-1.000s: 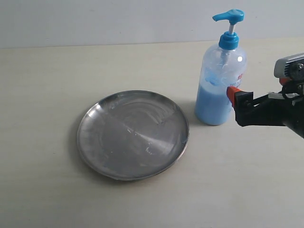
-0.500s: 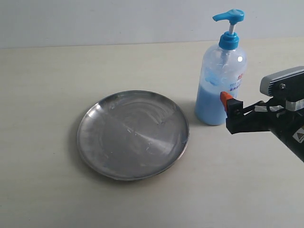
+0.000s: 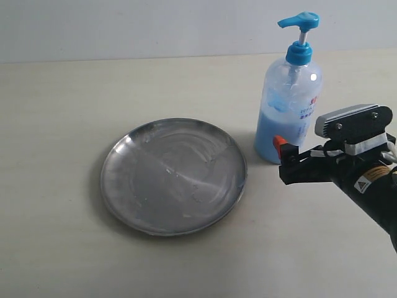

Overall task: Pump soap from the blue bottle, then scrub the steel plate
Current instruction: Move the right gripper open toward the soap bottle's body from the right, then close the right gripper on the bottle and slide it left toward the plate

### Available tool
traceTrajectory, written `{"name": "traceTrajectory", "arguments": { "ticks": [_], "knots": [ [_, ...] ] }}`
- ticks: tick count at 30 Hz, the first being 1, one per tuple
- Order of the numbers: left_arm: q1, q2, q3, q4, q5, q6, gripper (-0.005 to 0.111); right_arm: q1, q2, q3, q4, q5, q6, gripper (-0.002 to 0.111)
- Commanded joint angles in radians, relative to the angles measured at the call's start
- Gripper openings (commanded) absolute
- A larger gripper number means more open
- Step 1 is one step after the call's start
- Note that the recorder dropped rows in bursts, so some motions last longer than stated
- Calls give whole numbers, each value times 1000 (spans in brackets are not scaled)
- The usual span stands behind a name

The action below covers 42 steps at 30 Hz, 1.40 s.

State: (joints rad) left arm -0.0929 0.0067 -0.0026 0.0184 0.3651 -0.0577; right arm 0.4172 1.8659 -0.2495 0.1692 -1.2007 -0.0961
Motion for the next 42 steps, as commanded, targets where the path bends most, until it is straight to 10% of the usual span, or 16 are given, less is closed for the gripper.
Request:
{"name": "traceTrajectory", "arguments": {
  "ticks": [1,29,42],
  "knots": [
    [3,-7,3,-1,-11,-3,0,2,26,-29,-6,-20,3,96],
    [3,-7,3,-1,-11,-3,0,-33,58,-168,1,-20,22,96],
    [3,-7,3,-1,-11,-3,0,-151,95,-224,-301,-20,131,96]
  ]
}}
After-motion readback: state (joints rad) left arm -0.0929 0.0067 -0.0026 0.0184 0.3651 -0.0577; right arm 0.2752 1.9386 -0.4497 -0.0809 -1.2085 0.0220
